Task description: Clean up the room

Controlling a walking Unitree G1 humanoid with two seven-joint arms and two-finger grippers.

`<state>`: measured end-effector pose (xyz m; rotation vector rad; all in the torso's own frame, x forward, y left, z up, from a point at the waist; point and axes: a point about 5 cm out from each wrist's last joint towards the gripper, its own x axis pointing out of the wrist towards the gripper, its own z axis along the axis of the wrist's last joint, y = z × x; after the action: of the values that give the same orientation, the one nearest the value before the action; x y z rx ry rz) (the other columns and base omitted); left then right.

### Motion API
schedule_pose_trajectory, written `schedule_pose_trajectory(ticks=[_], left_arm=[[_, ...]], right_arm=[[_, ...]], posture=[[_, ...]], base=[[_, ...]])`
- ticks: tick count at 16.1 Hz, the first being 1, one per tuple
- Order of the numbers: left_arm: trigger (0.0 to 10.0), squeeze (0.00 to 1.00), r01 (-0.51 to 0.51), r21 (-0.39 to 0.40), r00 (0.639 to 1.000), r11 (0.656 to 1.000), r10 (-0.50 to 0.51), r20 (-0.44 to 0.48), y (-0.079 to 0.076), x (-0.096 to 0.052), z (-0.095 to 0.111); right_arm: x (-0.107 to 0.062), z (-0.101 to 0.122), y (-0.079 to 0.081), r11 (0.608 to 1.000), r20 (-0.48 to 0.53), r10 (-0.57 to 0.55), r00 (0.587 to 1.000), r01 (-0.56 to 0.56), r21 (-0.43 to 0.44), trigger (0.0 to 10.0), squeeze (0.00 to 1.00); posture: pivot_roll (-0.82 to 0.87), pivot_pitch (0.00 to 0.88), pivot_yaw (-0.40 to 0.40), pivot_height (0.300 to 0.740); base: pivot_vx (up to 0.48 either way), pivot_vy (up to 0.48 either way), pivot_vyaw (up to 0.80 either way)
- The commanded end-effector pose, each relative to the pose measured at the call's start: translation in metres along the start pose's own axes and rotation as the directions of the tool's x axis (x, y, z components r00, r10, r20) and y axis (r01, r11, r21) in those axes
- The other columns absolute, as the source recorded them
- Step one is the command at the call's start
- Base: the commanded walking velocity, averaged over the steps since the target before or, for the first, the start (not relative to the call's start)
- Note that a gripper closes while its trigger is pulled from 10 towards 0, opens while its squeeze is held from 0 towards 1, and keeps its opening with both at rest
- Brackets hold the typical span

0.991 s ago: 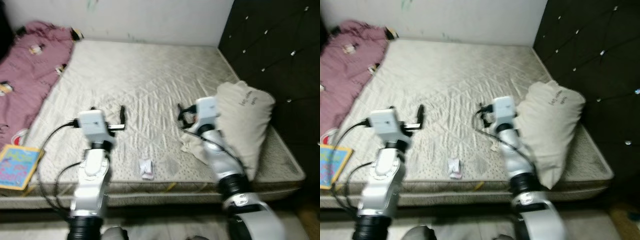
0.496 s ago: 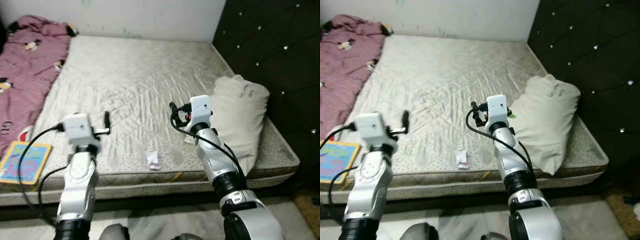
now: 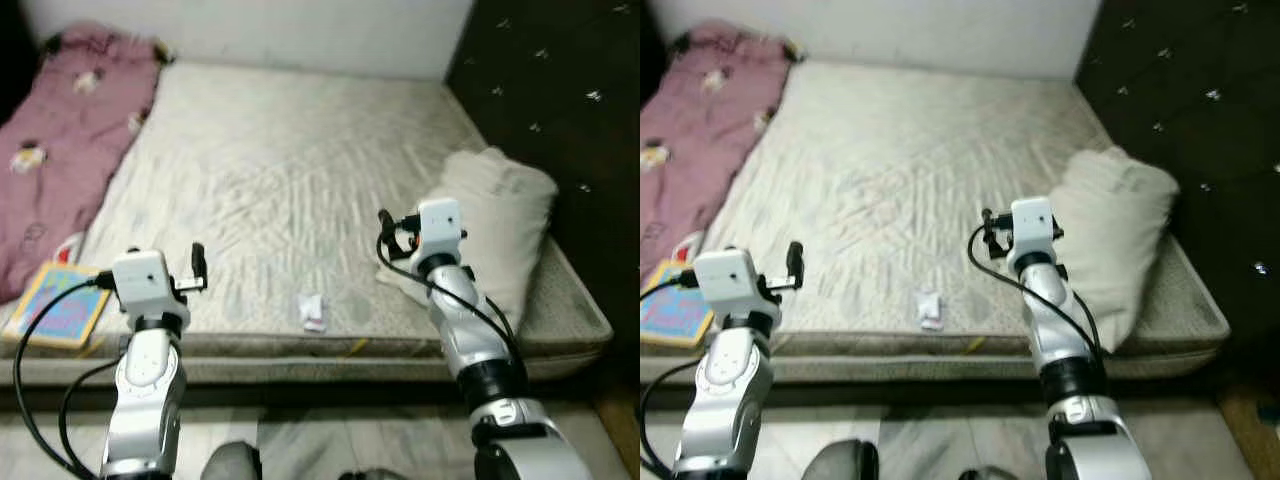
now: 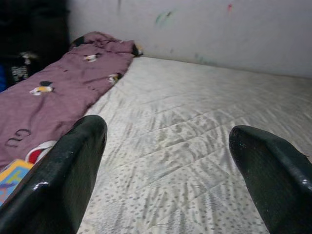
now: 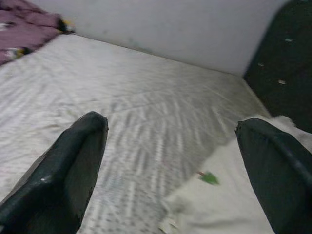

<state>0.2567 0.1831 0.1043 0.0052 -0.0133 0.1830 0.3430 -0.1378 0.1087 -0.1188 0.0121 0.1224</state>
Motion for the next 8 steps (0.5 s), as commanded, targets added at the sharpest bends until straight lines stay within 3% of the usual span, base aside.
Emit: schedule_pose_trajectory(ticks=[1,2,8], left_arm=[[10.0,0.00,0.021,0.013,1.000,1.000,-0.021,0.019,-0.0039,0.0015,0.0053],[10.0,0.00,0.020,0.033,0.999,0.999,-0.021,0.025,-0.0042,0.0015,0.0070],[10.0,0.00,0.010,-0.002,1.000,1.000,-0.009,0.012,-0.0008,-0.0033,0.0055]], right_arm=[[0.0036,0.0091,0.0055,1.000,0.024,0.014,1.000,-0.014,0.027,10.0,0.00],[0.0038,0.0102,0.0068,0.999,0.025,0.016,1.000,-0.016,0.035,10.0,0.00],[0.0033,0.0113,0.0059,0.998,0.018,0.010,1.000,-0.011,0.065,10.0,0.00]], posture=[[0.07,0.050,-0.063,0.740],[0.07,0.053,-0.066,0.740],[0.07,0.082,-0.074,0.740]], base=[[0.000,0.000,0.80],[0.000,0.000,0.60],[0.000,0.000,0.00]])
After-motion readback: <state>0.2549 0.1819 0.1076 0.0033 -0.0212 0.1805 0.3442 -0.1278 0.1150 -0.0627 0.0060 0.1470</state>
